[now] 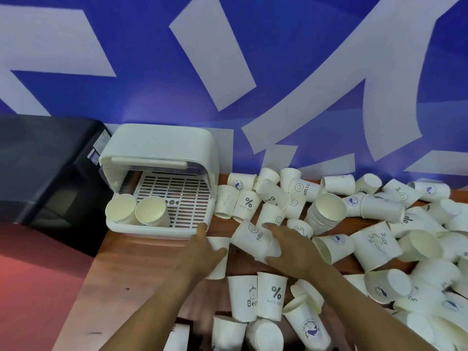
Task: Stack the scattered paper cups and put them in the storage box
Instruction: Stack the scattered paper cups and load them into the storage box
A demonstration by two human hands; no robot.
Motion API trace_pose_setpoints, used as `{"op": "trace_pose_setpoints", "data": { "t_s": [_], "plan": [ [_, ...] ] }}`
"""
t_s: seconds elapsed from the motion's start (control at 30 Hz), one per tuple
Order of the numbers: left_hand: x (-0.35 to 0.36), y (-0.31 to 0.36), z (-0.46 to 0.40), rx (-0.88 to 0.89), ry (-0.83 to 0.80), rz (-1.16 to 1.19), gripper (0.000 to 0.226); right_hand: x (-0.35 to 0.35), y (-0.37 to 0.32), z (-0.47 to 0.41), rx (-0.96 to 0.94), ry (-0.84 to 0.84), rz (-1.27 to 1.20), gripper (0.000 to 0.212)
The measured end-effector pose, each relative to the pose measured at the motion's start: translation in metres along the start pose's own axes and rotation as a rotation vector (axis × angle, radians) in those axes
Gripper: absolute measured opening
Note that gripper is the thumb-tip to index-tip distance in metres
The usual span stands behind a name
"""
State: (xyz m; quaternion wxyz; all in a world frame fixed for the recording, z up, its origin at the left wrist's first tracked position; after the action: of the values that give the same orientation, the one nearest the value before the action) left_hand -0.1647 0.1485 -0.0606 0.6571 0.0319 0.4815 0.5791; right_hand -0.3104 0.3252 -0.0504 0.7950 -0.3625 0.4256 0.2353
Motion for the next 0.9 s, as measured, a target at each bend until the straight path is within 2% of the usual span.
{"op": "trace_pose_setpoints", "data": {
  "t_s": [0.2,0.43,0.63,0.9],
  "plan": [
    [-0.018,0.014,0.031,0.083,0.05,-0.082,0.094,-0.019,-0.008,0.022,0.063,0.127,-0.07,0.08],
    [-0.045,0.012,0.059,0.09,0.116,-0.224,0.08,-0.03,-0.013,0.035,0.141,0.183,-0.119,0.079],
    [-0.066,0.01,0.071,0.151,0.187,-0.216,0.076,-0.036,-0.028,0.039,0.149,0.219,-0.169,0.08],
    [-0.111,-0.005,0.075,0.264,0.139,-0.221,0.079,-0.044,-0.085,0.043,0.166,0.314,-0.267,0.073]
  ]
}}
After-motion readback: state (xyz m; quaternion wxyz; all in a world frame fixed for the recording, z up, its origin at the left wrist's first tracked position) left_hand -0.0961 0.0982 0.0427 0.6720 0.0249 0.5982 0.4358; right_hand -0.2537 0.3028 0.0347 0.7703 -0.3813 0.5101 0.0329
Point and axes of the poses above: each hand's wrist, its own z-axis away from the middle knuckle, its own x-axis out of the palm, y = z × x, the point moved 2 cm from there along -z, towards the middle knuckle, and after that the axes turned 6 degrees about -y, right-handed, at the moved point
